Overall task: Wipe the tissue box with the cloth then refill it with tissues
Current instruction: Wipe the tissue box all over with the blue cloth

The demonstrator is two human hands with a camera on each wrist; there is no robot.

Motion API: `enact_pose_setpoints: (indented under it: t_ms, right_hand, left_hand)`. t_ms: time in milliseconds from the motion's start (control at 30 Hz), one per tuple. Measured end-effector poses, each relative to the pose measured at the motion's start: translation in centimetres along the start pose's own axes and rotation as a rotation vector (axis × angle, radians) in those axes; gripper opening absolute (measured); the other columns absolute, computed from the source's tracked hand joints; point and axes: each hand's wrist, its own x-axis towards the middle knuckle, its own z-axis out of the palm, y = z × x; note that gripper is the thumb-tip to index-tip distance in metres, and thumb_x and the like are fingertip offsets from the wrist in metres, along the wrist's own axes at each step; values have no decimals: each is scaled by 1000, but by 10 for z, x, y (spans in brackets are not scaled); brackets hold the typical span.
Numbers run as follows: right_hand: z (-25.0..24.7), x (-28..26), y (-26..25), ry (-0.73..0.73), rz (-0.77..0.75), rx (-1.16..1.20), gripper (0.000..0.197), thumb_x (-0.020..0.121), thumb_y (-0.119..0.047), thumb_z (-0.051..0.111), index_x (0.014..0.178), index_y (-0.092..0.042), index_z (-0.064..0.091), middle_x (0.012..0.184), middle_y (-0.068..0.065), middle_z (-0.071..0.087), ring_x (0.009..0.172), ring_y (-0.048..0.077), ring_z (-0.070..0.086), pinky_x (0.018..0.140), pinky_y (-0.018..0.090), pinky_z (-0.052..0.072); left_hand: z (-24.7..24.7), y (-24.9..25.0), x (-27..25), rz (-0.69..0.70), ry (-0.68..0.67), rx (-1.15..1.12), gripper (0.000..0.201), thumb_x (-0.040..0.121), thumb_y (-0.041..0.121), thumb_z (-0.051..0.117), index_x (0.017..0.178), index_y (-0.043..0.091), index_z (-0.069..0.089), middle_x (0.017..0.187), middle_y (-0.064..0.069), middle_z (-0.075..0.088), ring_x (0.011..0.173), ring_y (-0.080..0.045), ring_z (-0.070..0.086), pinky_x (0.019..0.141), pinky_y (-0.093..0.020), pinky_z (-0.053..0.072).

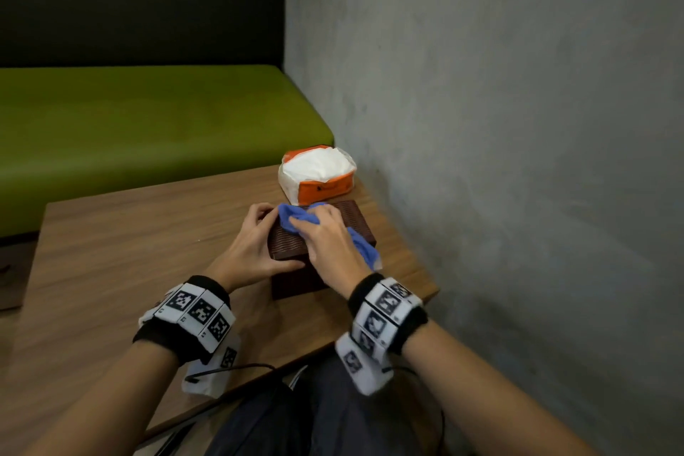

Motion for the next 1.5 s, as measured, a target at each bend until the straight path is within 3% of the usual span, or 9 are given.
enact_pose_setpoints:
  t_ms: [200, 367, 567, 767, 967, 1067, 1200, 1333, 1500]
  right_hand:
    - [-17, 17, 50, -34, 230, 24, 36, 89, 2, 46, 124, -3, 56, 137, 29, 44, 127, 41, 41, 105, 43, 35]
    - [-6, 1, 8, -61, -46, 12, 38, 83, 10, 53, 118, -4, 60, 124, 28, 56, 121, 40, 48, 103, 46, 40]
    - [-23, 3, 50, -13, 118, 84, 33, 88, 4, 52, 119, -3, 61, 130, 23, 55, 121, 35, 51, 105, 44, 41]
    - [-11, 6, 32, 73, 106, 153, 36, 86, 7, 49, 119, -1, 60, 132, 24, 53, 124, 35, 48, 107, 36, 35]
    - [-15, -10, 36, 224, 164, 316, 33, 88, 6, 51, 119, -2, 60, 123, 22, 59, 113, 32, 57, 93, 14, 34]
    - [-23, -5, 49, 311, 202, 354, 32, 84, 1, 52, 114, -1, 63, 112, 25, 65, 102, 36, 63, 88, 25, 42]
    - [-41, 16, 34, 412, 161, 392, 32, 84, -4, 50, 112, -5, 66, 112, 22, 66, 104, 34, 63, 91, 29, 44]
    - [-38, 4, 11, 360, -67, 306, 35, 83, 8, 53, 113, -5, 65, 124, 22, 59, 117, 27, 54, 103, 23, 37]
    - [-40, 7, 56, 363, 214, 353, 31, 82, 9, 50, 106, 2, 67, 113, 25, 65, 104, 38, 63, 90, 21, 39]
  left_hand:
    - [-5, 3, -5, -45, -7, 27, 121, 46, 68, 57, 143, 2, 28, 133, -11, 30, 120, -9, 26, 105, -21, 27]
    - [-14, -1, -3, -86, -23, 15, 120, 44, 67, 60, 142, 5, 30, 133, -14, 33, 118, -11, 31, 104, -26, 35]
    - [-27, 4, -2, -173, -161, 83, 123, 45, 66, 64, 145, 6, 23, 140, -13, 27, 131, -25, 33, 110, -37, 35]
    - [-14, 60, 54, -251, -412, 572, 117, 62, 57, 74, 147, 9, 8, 155, -13, 13, 145, -30, 9, 110, -68, 4]
    - [0, 65, 55, -214, -394, 396, 127, 61, 46, 79, 148, 8, -5, 152, -13, 19, 142, -30, 15, 111, -62, 13]
    - [-10, 65, 41, -109, -137, 228, 131, 39, 63, 66, 147, 8, 16, 142, -13, 34, 135, -29, 30, 112, -56, 24]
    - [-7, 65, 36, 30, 147, 43, 108, 39, 55, 65, 131, 5, 40, 118, -11, 45, 114, -24, 45, 102, -43, 40]
    - [-6, 59, 33, 101, 233, 1, 91, 44, 47, 68, 120, 3, 47, 105, -8, 47, 98, -4, 34, 88, -14, 32]
    - [-4, 58, 16, 74, 178, 11, 108, 42, 48, 69, 133, 2, 35, 116, -4, 38, 109, -8, 36, 94, -12, 29]
